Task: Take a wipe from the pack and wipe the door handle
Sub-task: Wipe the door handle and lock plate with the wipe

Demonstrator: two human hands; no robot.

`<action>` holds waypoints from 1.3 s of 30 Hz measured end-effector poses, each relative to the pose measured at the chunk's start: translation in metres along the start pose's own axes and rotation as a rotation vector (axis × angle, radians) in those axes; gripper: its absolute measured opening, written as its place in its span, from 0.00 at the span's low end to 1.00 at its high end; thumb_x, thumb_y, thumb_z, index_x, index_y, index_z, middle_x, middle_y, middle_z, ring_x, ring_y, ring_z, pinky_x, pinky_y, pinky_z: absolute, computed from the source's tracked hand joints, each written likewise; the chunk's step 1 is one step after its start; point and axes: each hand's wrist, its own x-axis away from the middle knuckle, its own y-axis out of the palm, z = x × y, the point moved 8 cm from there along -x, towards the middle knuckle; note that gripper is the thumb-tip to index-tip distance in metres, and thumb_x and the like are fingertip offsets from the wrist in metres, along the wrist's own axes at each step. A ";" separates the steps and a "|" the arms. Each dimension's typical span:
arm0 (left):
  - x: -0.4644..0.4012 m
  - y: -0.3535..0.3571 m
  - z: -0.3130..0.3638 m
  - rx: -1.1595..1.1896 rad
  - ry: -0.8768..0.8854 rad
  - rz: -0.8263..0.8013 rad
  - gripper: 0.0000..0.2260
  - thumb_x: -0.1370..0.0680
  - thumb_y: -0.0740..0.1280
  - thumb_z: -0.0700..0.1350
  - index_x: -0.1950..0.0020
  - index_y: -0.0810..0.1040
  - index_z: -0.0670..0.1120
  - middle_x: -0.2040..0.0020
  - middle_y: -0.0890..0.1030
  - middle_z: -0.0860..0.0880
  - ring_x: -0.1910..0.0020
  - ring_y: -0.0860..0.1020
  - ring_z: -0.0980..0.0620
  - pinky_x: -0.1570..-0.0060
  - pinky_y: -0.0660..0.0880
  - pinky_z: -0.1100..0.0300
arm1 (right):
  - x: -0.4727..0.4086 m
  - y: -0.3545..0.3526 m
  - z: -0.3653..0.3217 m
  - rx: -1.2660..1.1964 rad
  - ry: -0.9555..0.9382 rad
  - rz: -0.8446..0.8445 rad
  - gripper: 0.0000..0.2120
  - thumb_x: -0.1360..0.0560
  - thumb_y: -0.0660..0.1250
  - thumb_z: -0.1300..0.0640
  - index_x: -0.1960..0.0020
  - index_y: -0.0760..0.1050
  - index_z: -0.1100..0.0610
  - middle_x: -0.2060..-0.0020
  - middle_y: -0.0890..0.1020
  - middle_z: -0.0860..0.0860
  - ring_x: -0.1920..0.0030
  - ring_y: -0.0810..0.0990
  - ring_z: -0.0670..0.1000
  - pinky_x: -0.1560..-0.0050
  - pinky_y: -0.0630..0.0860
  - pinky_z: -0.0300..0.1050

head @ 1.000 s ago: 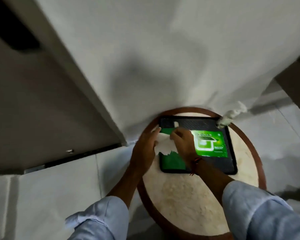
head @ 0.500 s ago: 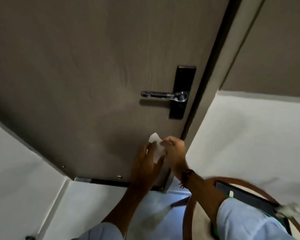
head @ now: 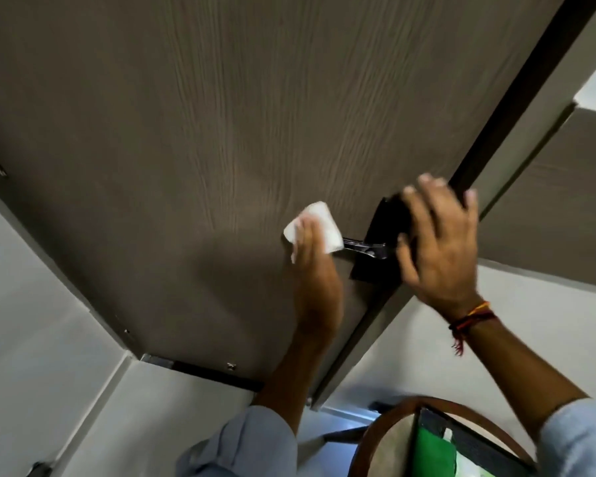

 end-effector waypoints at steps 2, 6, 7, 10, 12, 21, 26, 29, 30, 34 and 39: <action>0.009 0.023 0.009 -0.189 0.040 -0.040 0.24 0.15 0.59 0.31 0.18 0.60 0.37 0.16 0.59 0.36 0.15 0.56 0.39 0.18 0.61 0.40 | -0.010 -0.010 0.029 0.071 0.005 0.035 0.37 0.22 0.68 0.58 0.16 0.60 0.62 0.16 0.58 0.60 0.13 0.49 0.54 0.13 0.43 0.55; 0.016 0.041 0.005 -0.336 0.006 -0.018 0.28 0.14 0.60 0.41 0.16 0.54 0.39 0.15 0.53 0.38 0.14 0.49 0.40 0.16 0.57 0.40 | -0.015 -0.003 0.038 0.310 -0.072 0.061 0.37 0.17 0.62 0.52 0.13 0.52 0.58 0.13 0.46 0.51 0.13 0.46 0.53 0.12 0.42 0.52; 0.018 0.047 0.004 -0.340 0.004 -0.022 0.30 0.14 0.60 0.45 0.16 0.52 0.39 0.15 0.51 0.37 0.15 0.47 0.40 0.16 0.57 0.40 | -0.015 0.000 0.037 0.389 -0.081 0.085 0.35 0.16 0.61 0.51 0.13 0.55 0.58 0.13 0.47 0.51 0.13 0.47 0.53 0.12 0.41 0.53; 0.035 0.070 0.014 -0.340 0.060 -0.068 0.36 0.14 0.58 0.57 0.16 0.44 0.40 0.15 0.43 0.40 0.14 0.43 0.41 0.15 0.49 0.43 | -0.013 0.005 0.038 0.508 -0.062 0.138 0.33 0.16 0.60 0.51 0.15 0.60 0.60 0.14 0.49 0.52 0.13 0.46 0.53 0.13 0.41 0.55; 0.050 0.090 0.025 -0.389 0.185 -0.145 0.37 0.14 0.55 0.61 0.16 0.43 0.41 0.15 0.39 0.42 0.14 0.42 0.42 0.15 0.42 0.45 | -0.011 0.006 0.038 0.530 -0.064 0.145 0.32 0.16 0.59 0.51 0.15 0.60 0.60 0.14 0.48 0.52 0.13 0.45 0.53 0.13 0.39 0.55; 0.030 0.069 -0.007 -0.365 0.071 -0.055 0.49 0.22 0.62 0.70 0.16 0.42 0.40 0.15 0.40 0.42 0.14 0.42 0.41 0.16 0.43 0.38 | -0.012 0.007 0.042 0.527 -0.079 0.202 0.31 0.15 0.52 0.49 0.14 0.56 0.58 0.14 0.49 0.51 0.14 0.44 0.52 0.14 0.34 0.52; 0.065 0.102 0.023 -0.453 0.366 -0.199 0.46 0.20 0.59 0.70 0.16 0.42 0.43 0.15 0.43 0.43 0.14 0.43 0.45 0.16 0.41 0.40 | -0.013 0.006 0.038 0.547 -0.102 0.214 0.31 0.15 0.52 0.51 0.14 0.58 0.59 0.15 0.59 0.55 0.15 0.44 0.52 0.14 0.35 0.53; 0.056 0.096 0.016 -0.465 0.332 -0.112 0.40 0.17 0.58 0.65 0.16 0.45 0.44 0.14 0.49 0.44 0.15 0.43 0.47 0.17 0.43 0.39 | -0.012 0.007 0.037 0.551 -0.091 0.202 0.31 0.15 0.52 0.51 0.14 0.57 0.59 0.15 0.62 0.56 0.15 0.43 0.52 0.14 0.35 0.53; 0.055 0.099 0.018 -0.465 0.337 -0.105 0.39 0.17 0.57 0.65 0.16 0.45 0.45 0.14 0.47 0.45 0.14 0.42 0.48 0.16 0.42 0.40 | -0.012 0.006 0.037 0.553 -0.096 0.207 0.31 0.15 0.52 0.51 0.14 0.57 0.58 0.15 0.62 0.56 0.15 0.44 0.52 0.14 0.35 0.53; 0.053 0.102 0.020 -0.472 0.516 -0.115 0.35 0.16 0.59 0.62 0.16 0.50 0.47 0.15 0.54 0.48 0.15 0.44 0.51 0.16 0.44 0.43 | -0.014 0.007 0.037 0.545 -0.117 0.193 0.31 0.15 0.52 0.51 0.14 0.57 0.59 0.15 0.61 0.56 0.15 0.45 0.53 0.14 0.35 0.54; 0.054 0.087 -0.001 -0.559 0.609 -0.152 0.36 0.17 0.63 0.60 0.15 0.50 0.47 0.17 0.64 0.48 0.15 0.54 0.50 0.17 0.47 0.40 | -0.013 0.005 0.036 0.561 -0.111 0.195 0.31 0.15 0.52 0.50 0.14 0.58 0.60 0.15 0.61 0.56 0.13 0.48 0.55 0.15 0.33 0.53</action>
